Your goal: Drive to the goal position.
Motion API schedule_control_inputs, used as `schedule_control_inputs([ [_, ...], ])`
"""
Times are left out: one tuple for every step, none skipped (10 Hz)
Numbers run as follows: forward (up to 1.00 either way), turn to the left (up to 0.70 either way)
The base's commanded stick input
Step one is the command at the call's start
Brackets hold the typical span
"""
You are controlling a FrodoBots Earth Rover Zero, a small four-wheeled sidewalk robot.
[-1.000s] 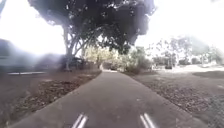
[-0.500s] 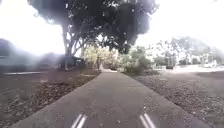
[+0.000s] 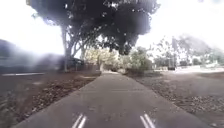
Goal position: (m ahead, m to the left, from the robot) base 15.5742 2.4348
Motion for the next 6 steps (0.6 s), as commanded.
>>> schedule_control_inputs([
  [0.70,0.00],
  [0.70,0.00],
  [0.70,-0.09],
  [0.70,-0.05],
  [0.70,-0.01],
  [0.70,0.00],
])
